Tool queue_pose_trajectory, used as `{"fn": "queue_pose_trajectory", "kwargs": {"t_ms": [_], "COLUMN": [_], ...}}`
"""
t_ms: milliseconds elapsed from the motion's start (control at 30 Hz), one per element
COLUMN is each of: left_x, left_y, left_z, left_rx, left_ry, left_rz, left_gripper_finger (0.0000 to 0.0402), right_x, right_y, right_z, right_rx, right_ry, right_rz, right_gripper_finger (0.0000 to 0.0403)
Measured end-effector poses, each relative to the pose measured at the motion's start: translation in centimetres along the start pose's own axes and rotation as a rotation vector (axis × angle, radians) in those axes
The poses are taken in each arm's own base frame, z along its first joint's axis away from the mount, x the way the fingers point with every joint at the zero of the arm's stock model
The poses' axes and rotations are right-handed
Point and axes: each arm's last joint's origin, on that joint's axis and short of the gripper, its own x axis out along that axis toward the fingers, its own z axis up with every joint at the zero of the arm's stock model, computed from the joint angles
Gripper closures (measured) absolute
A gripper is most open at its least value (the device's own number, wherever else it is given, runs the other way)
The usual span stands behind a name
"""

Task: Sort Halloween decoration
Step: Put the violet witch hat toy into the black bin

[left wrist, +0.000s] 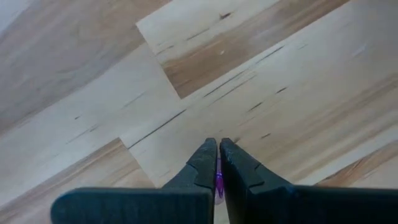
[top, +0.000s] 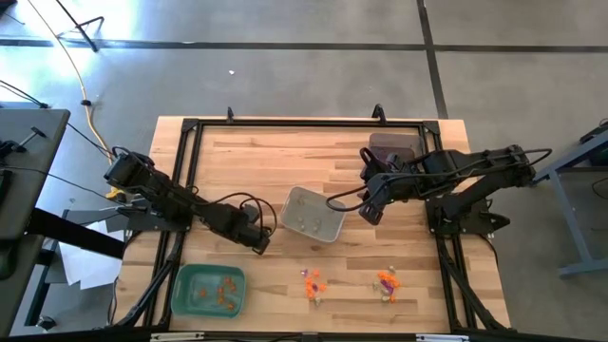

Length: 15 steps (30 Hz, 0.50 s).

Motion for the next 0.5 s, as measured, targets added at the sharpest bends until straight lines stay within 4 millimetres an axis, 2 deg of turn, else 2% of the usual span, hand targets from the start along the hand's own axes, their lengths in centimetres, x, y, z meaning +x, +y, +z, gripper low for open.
{"fn": "queue_pose_trajectory", "kwargs": {"t_ms": [300, 500], "left_x": [-0.5, -2.7], "left_y": [0.2, 1.0], "left_z": [0.9, 2.9], "left_rx": [0.033, 0.019], "left_ry": [-0.021, -0.113], "left_rz": [-0.013, -0.078], "left_gripper_finger": [0.0401, 0.0401], "right_x": [0.0, 0.0], "right_y": [0.1, 0.1], "right_z": [0.1, 0.2], "right_rx": [0.005, 0.015], "right_ry": [-0.010, -0.018], "right_rz": [0.008, 0.014], "right_gripper_finger": [0.0208, 0.0208]}}
